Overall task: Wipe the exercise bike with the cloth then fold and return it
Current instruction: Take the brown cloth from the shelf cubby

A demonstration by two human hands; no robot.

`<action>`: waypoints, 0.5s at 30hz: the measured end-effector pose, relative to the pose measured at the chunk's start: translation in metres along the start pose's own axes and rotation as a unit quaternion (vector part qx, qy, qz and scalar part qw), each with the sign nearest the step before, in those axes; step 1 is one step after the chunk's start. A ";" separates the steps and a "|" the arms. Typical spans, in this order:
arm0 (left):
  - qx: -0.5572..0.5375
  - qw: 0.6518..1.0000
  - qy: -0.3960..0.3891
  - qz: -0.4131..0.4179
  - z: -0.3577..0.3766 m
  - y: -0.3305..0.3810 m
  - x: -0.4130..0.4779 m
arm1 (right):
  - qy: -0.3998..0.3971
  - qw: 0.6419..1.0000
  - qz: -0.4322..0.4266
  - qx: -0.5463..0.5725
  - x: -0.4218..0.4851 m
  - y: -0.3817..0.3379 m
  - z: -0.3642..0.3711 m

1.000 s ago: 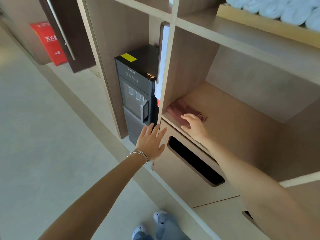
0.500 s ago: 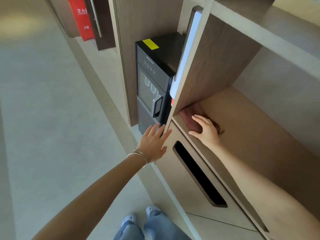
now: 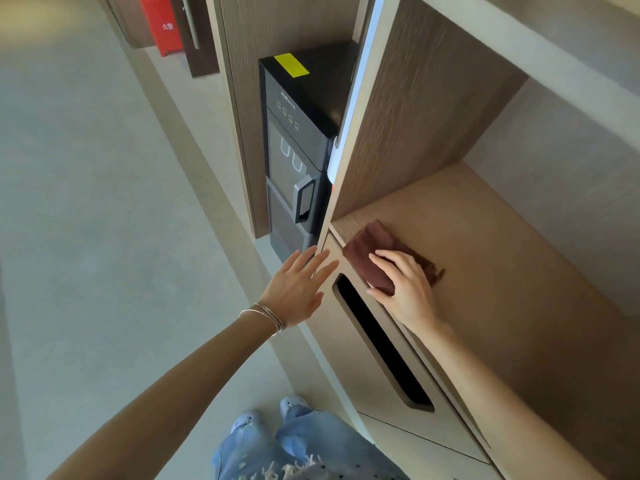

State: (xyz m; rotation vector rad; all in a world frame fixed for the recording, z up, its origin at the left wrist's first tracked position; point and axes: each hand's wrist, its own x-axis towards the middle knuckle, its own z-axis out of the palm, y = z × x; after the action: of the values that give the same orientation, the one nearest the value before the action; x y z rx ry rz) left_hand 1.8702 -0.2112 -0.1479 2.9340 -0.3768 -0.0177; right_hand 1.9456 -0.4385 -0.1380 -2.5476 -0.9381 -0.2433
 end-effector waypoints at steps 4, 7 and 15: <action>0.007 0.999 -0.012 -0.036 0.001 -0.004 -0.002 | -0.020 0.999 0.028 0.025 0.023 -0.020 0.010; 0.009 0.999 -0.011 -0.051 0.001 -0.006 -0.004 | -0.035 0.997 0.073 0.014 0.037 -0.026 0.019; 0.007 0.997 -0.023 -0.067 0.008 -0.003 -0.009 | 0.007 0.998 0.026 0.057 0.027 -0.009 0.010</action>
State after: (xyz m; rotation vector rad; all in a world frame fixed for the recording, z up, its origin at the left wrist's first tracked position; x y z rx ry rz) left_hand 1.8616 -0.2077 -0.1565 2.9707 -0.1873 -0.1001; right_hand 1.9602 -0.4119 -0.1363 -2.4592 -0.8538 -0.1873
